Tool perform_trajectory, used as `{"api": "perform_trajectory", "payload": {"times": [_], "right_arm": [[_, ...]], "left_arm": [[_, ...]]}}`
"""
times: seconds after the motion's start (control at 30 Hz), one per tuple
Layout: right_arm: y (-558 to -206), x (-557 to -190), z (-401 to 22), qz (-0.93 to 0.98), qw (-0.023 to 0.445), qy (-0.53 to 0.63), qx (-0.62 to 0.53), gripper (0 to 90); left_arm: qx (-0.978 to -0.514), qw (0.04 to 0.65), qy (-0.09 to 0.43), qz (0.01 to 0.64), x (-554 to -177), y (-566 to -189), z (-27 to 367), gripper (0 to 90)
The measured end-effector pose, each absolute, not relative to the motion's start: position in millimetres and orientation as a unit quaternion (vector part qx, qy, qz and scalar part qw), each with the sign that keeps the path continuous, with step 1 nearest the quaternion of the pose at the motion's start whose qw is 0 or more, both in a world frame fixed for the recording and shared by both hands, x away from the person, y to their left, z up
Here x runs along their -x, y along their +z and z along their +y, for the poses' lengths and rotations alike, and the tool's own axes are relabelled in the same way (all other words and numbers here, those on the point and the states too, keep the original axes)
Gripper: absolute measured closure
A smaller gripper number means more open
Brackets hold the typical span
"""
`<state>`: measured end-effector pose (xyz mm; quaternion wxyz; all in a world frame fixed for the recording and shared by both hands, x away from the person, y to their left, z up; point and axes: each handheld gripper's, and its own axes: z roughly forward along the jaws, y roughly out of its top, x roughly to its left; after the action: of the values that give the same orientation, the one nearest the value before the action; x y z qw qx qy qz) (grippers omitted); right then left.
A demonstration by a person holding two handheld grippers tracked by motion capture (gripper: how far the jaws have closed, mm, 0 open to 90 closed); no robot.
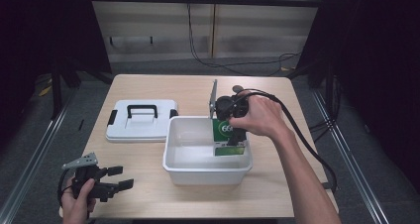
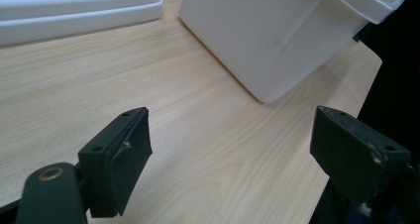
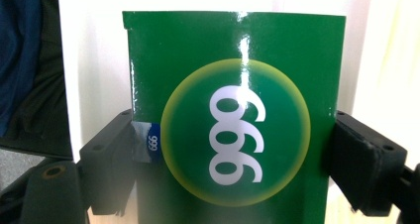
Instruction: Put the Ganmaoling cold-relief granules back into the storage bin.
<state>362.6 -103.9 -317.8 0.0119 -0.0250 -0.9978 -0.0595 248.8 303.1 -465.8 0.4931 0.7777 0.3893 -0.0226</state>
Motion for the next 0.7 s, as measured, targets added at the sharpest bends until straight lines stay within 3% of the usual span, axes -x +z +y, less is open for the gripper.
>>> {"api": "perform_trajectory", "payload": {"times": [0.7], "right_arm": [[-364, -369, -108, -0.998, 0.025, -0.049, 0.033, 15.6]], "left_arm": [[-0.78, 0.491, -0.024, 0.386, -249, -466, 303, 16.1]]}}
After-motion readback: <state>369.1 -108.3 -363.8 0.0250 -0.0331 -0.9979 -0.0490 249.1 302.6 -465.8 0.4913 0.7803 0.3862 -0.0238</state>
